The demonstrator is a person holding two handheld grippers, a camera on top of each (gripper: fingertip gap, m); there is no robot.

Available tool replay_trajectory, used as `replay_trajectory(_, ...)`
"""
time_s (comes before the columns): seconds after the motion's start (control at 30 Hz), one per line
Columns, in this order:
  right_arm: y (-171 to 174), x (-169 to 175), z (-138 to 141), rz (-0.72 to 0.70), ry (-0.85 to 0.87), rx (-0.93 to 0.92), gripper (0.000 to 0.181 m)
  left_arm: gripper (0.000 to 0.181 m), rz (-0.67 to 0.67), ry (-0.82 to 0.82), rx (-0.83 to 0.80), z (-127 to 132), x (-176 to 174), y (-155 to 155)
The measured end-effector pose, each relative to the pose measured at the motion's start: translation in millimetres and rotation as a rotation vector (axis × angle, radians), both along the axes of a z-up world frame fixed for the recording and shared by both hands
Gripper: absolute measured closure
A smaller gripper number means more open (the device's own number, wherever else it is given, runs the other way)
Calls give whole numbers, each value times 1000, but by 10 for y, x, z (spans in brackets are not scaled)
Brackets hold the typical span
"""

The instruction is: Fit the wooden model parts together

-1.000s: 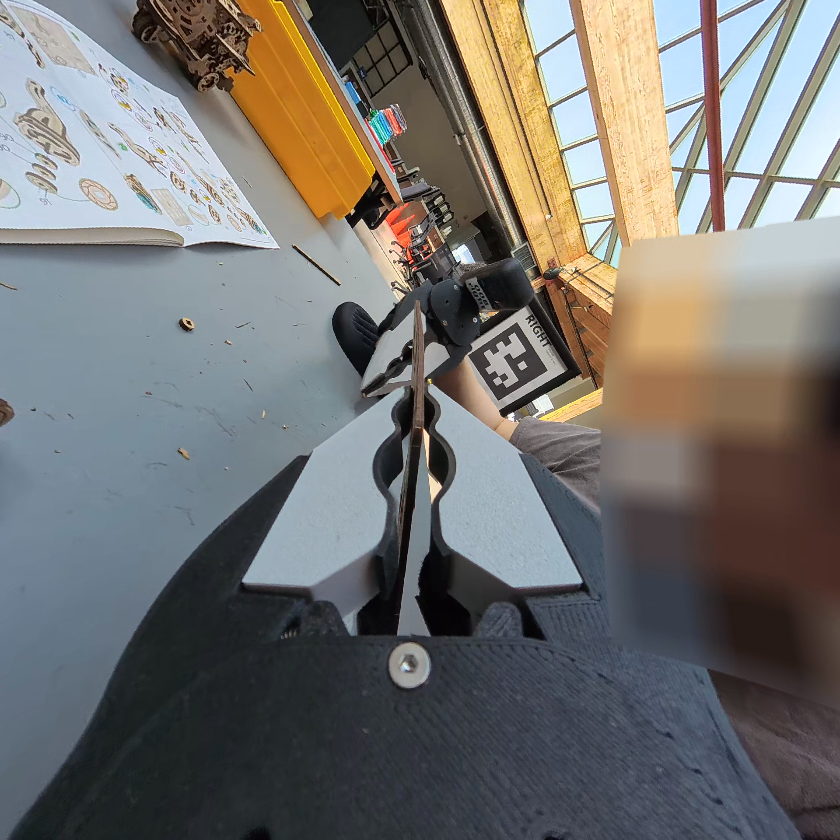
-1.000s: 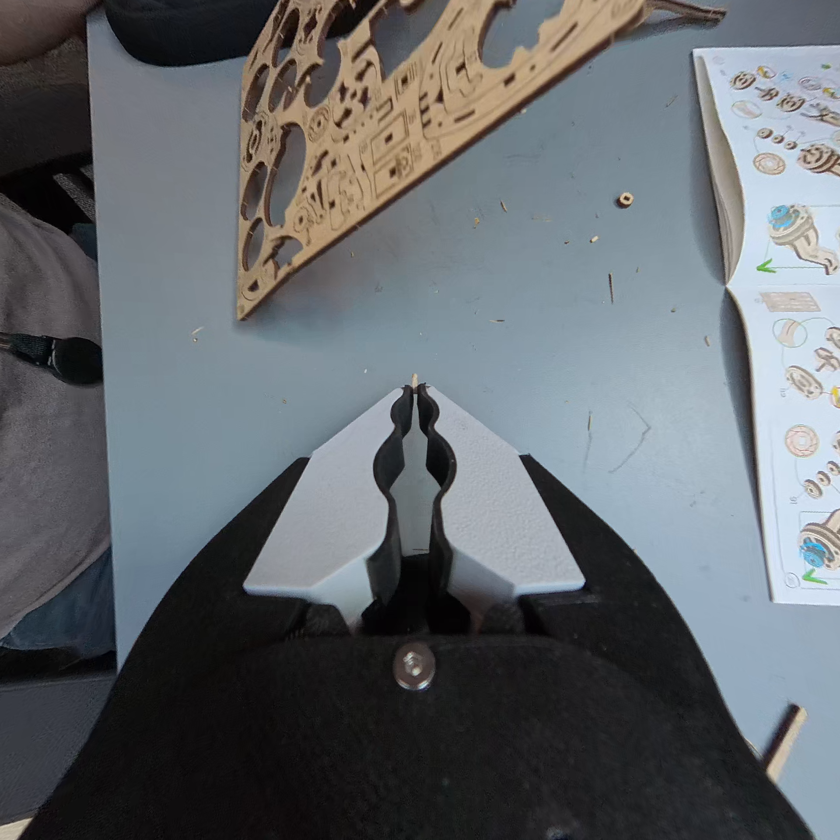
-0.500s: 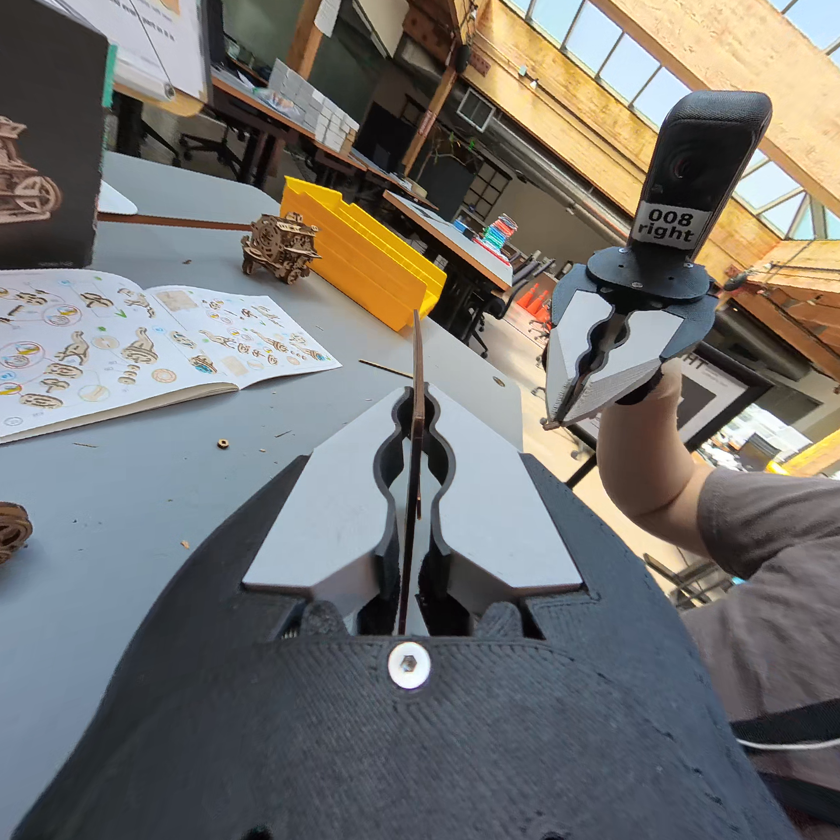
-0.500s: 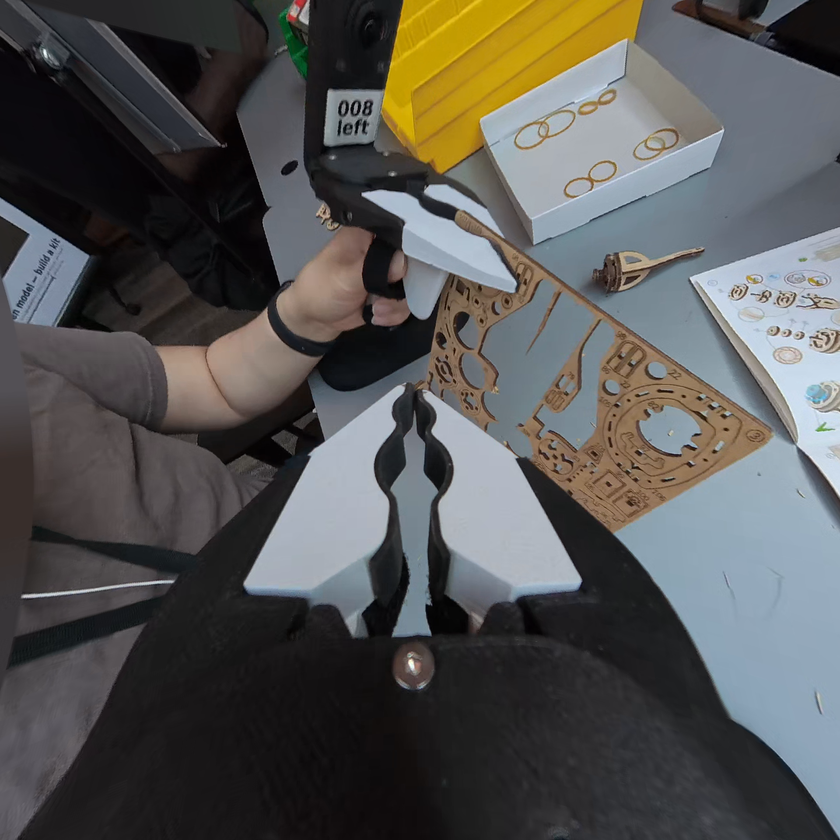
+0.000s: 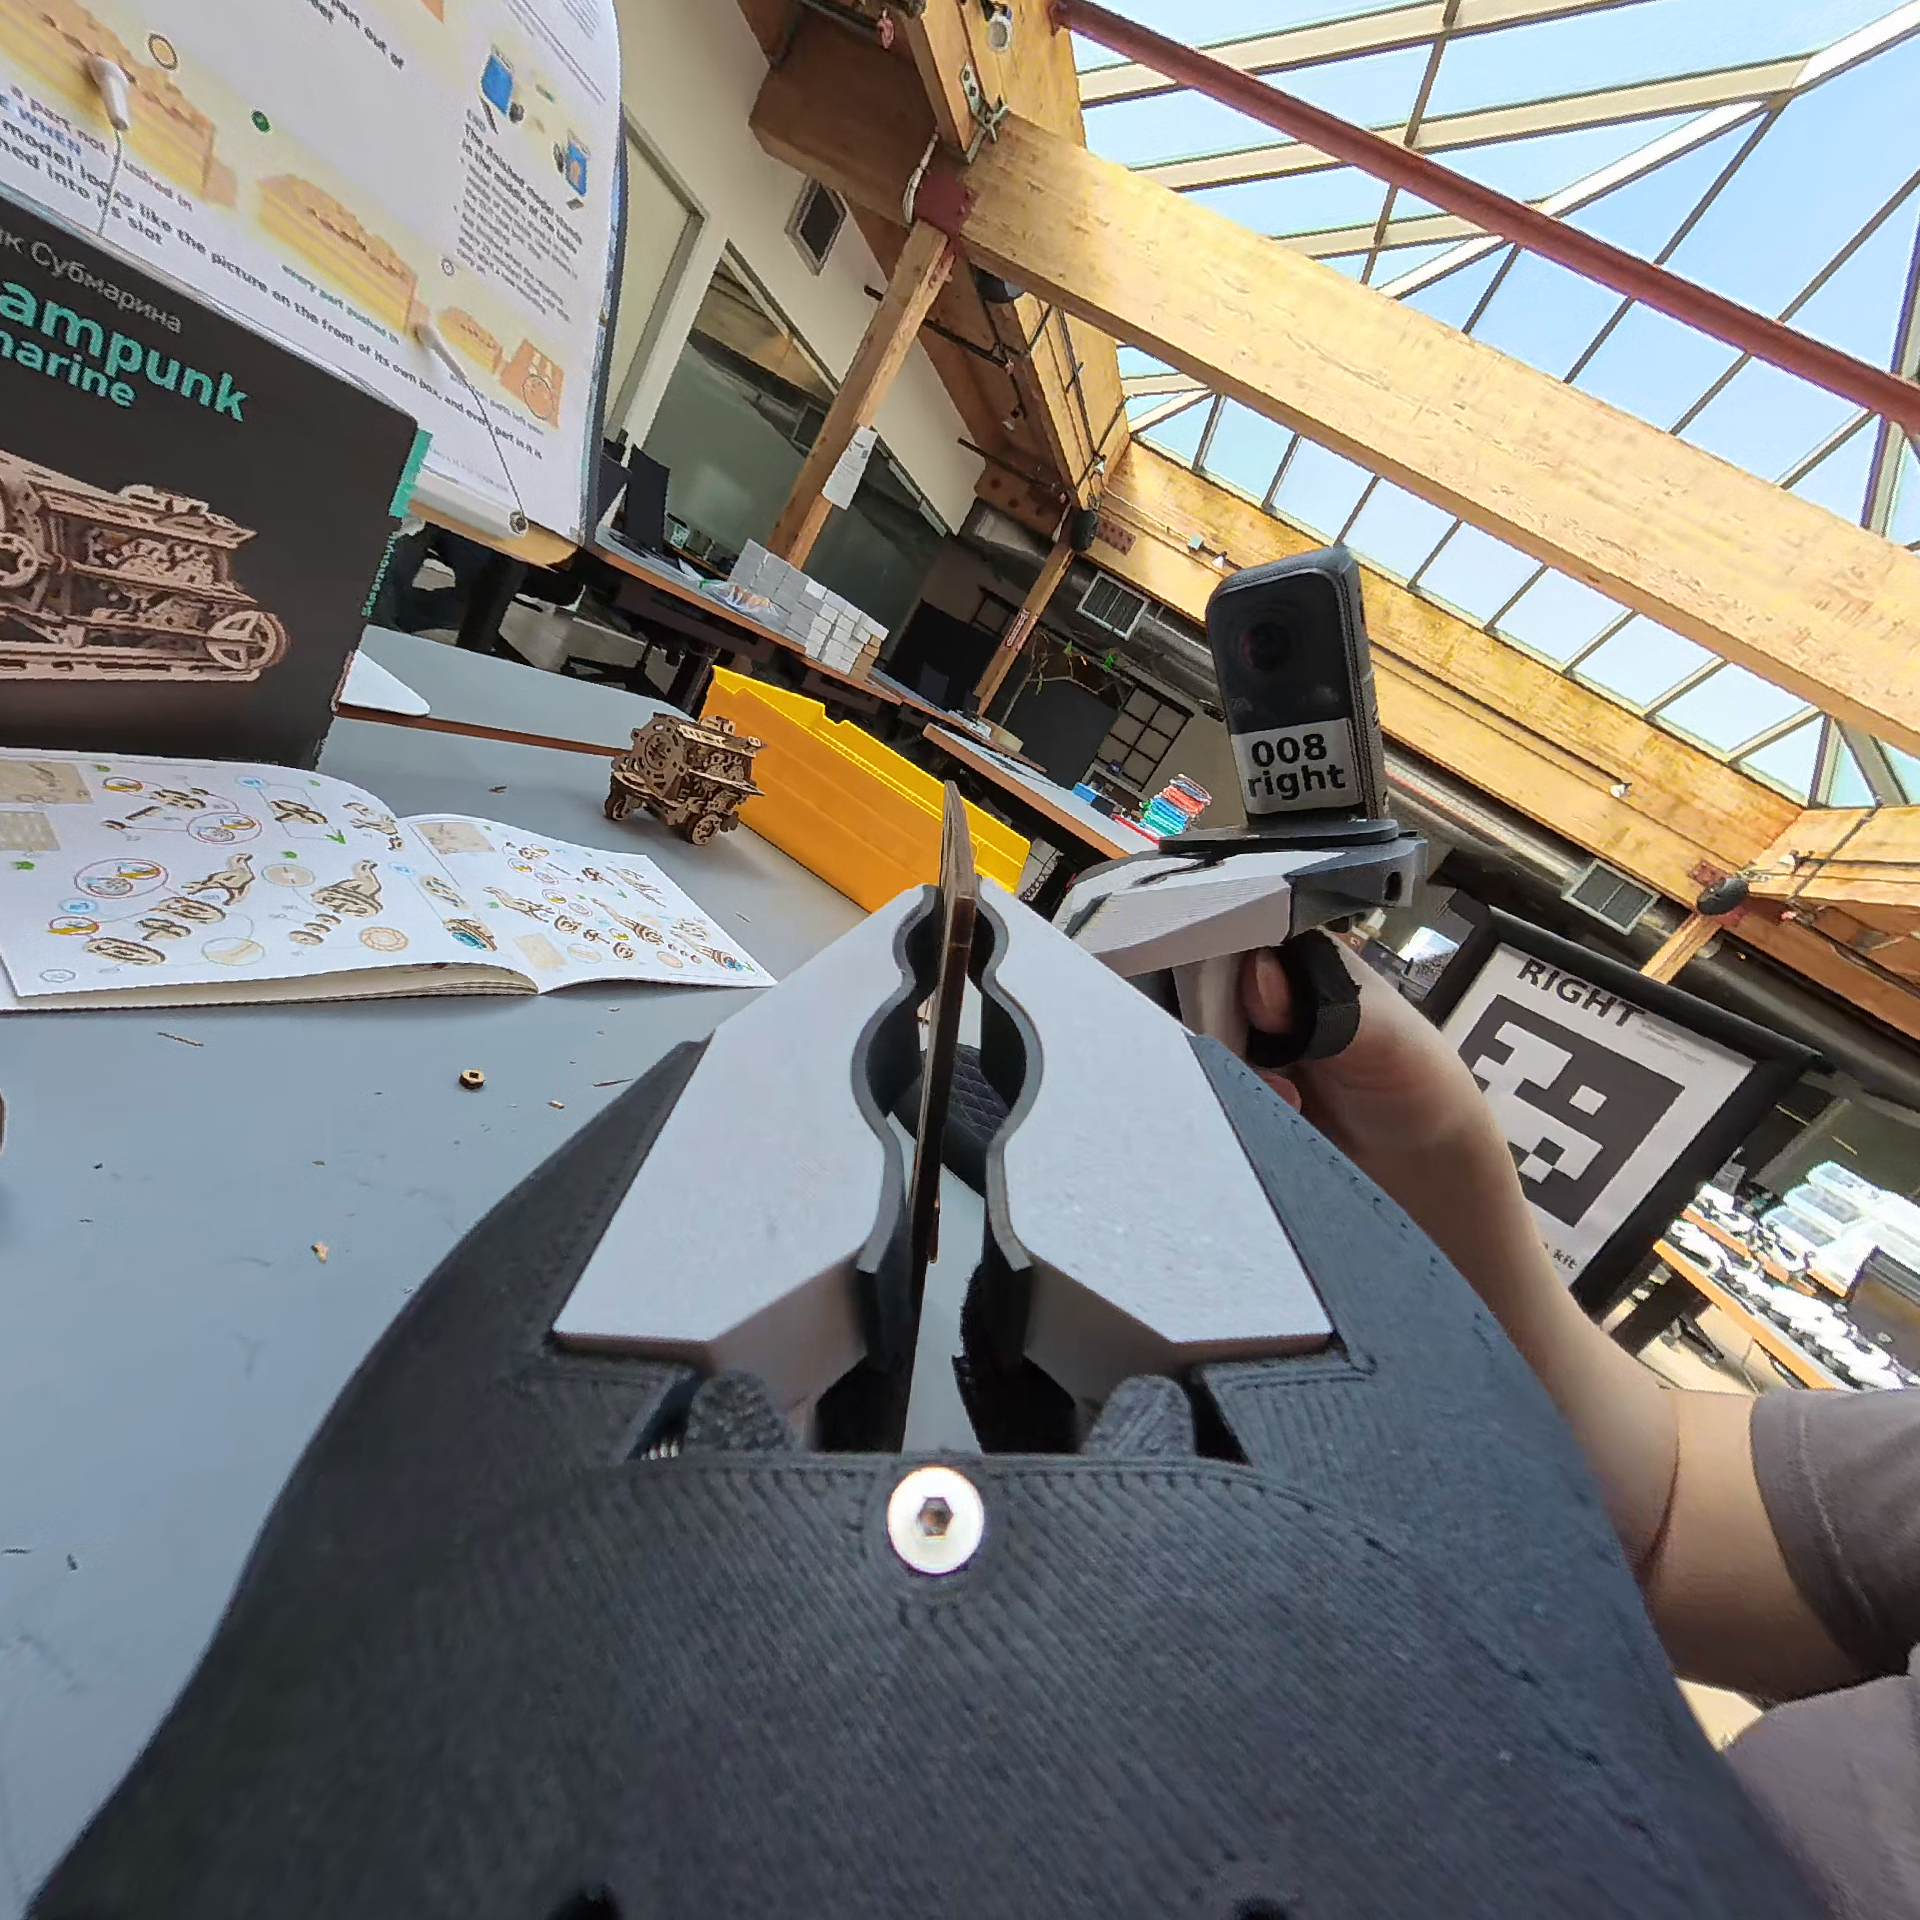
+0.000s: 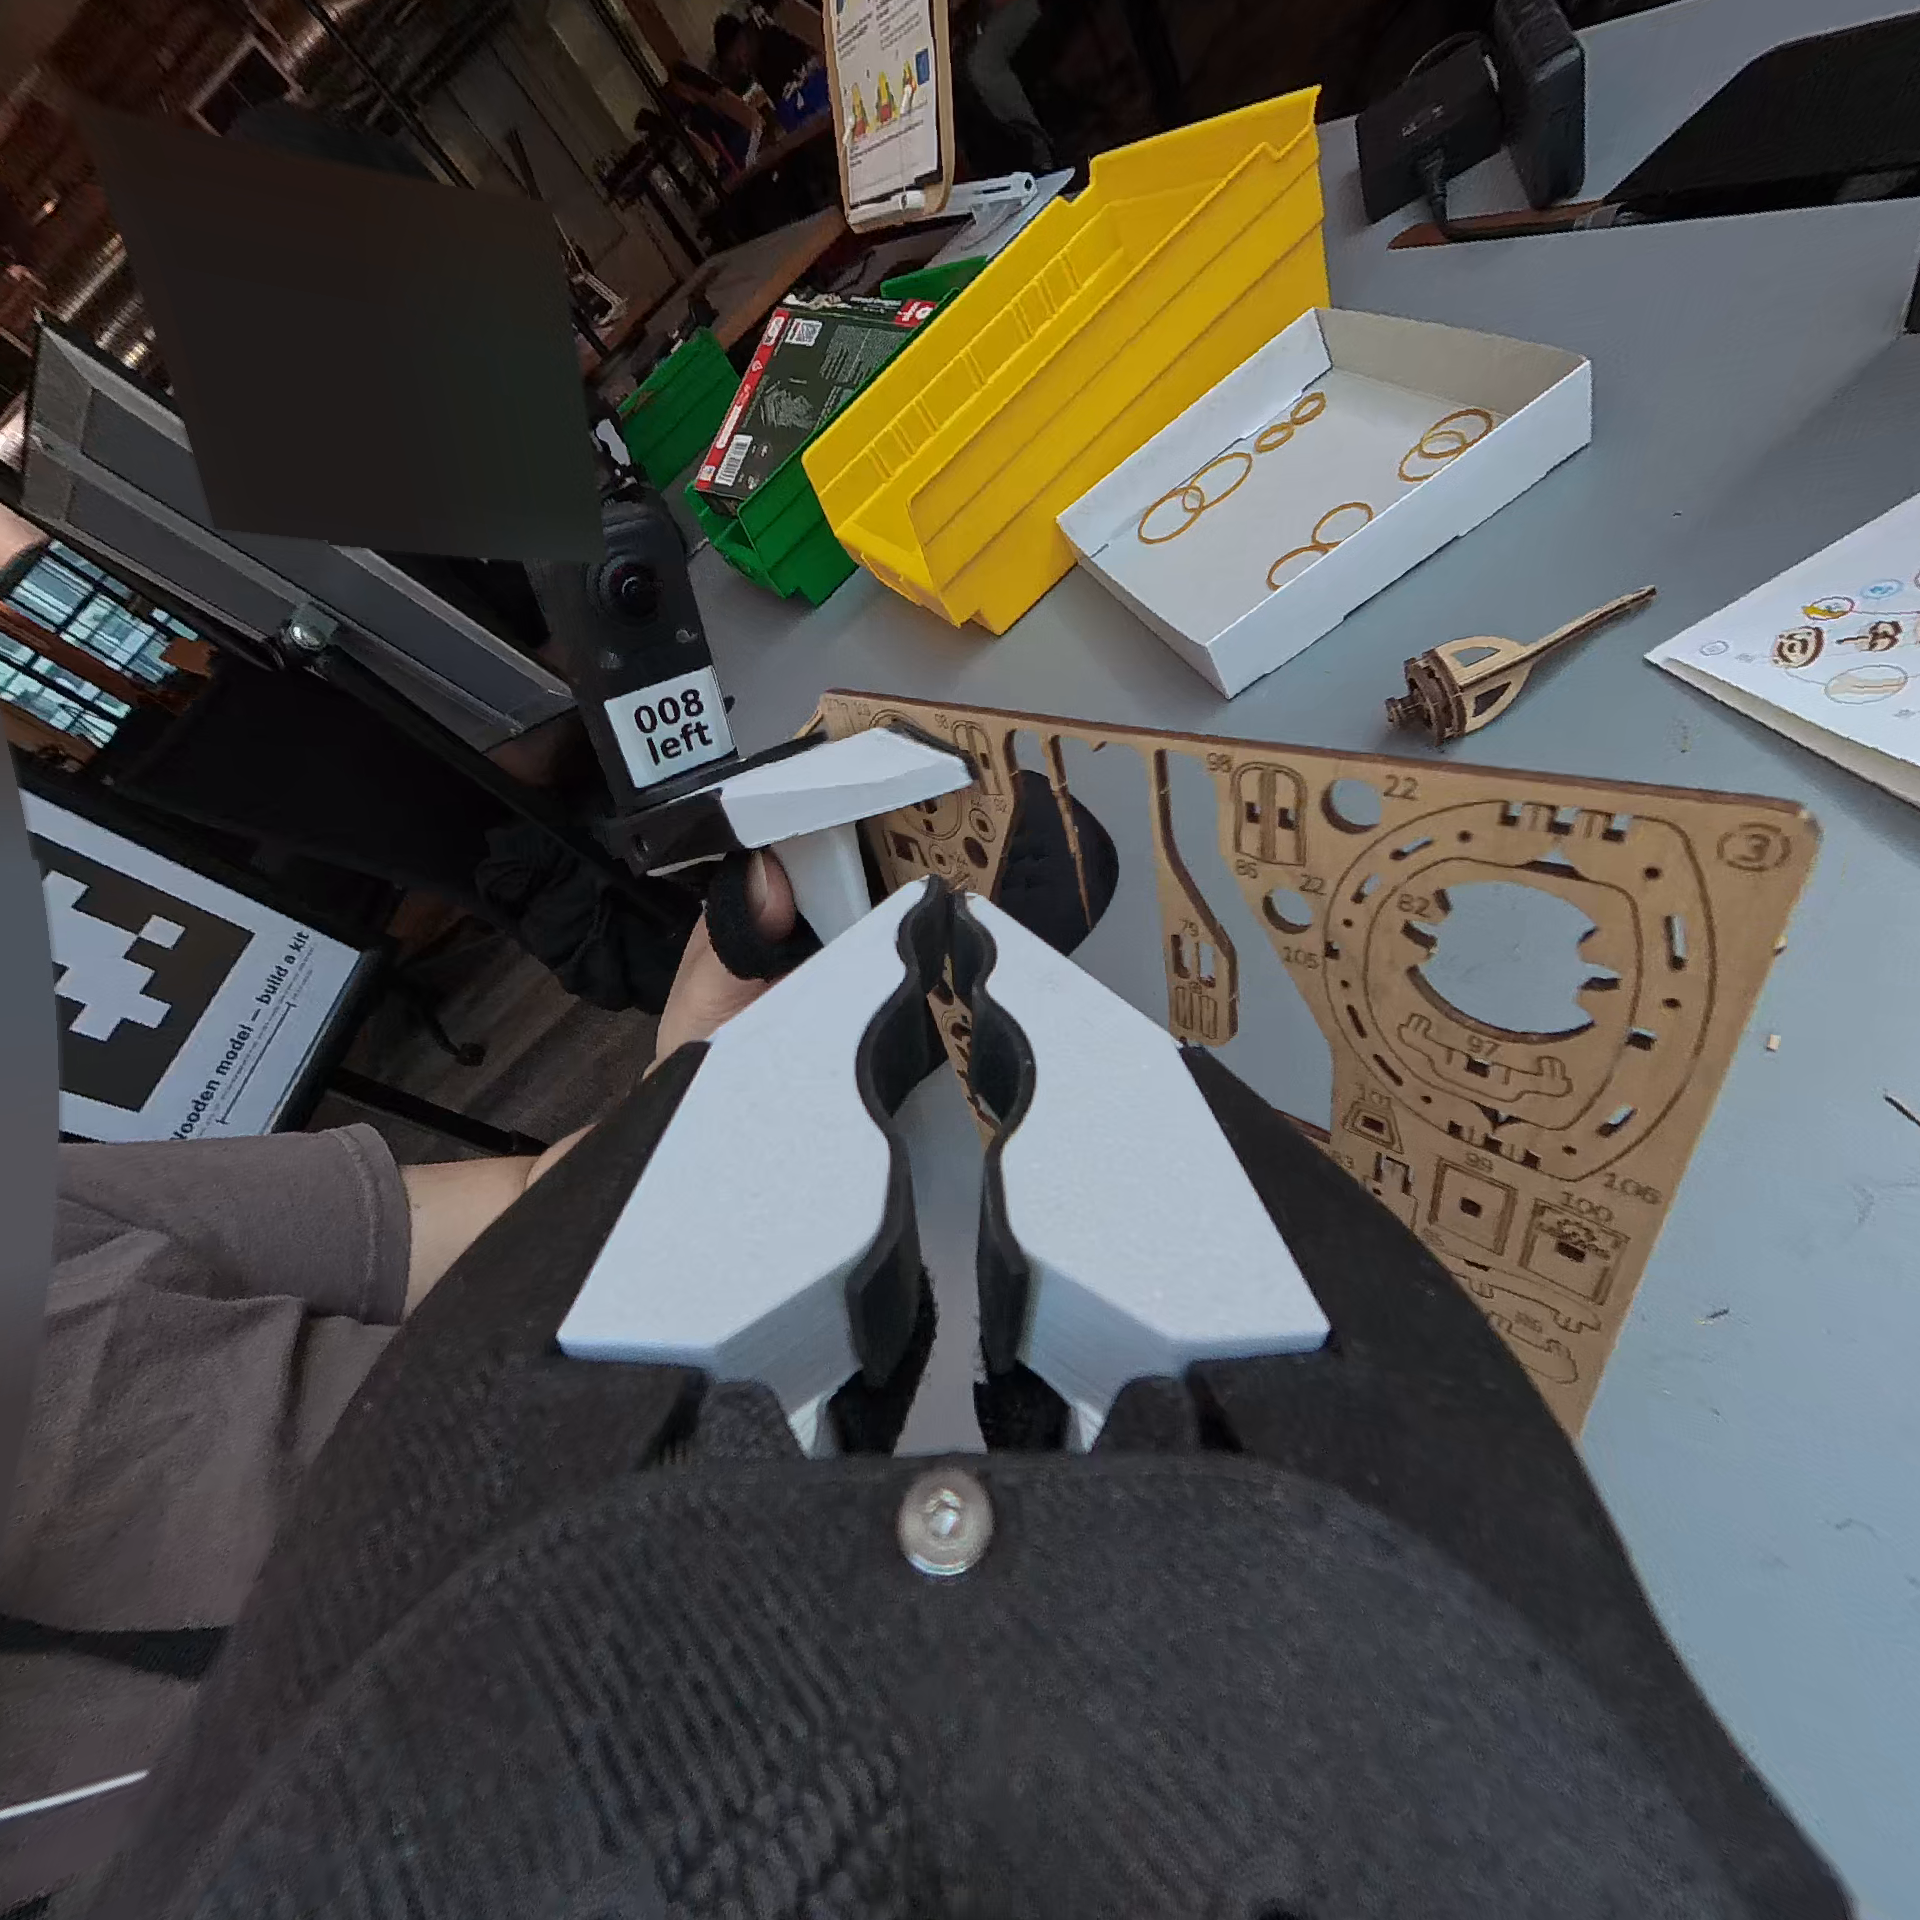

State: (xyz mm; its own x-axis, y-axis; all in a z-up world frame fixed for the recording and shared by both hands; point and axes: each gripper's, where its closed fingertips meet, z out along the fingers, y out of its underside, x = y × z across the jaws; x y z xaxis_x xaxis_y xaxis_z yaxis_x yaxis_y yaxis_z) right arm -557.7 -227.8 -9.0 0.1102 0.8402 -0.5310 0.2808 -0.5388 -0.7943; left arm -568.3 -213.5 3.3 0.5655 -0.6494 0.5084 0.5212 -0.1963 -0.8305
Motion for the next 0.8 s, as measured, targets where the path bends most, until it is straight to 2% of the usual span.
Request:
replay_trajectory(0.3,-30,54,80,-60,207,-160,181,180,152,63,91,60,24,-80)
replay_trajectory(0.43,-52,79,72,-72,290,-229,181,180,190,53,90,10,28,-73)
replay_trajectory(0.8,-48,60,-10,-112,326,-269,181,180,225,74,120,-19,92,-117)
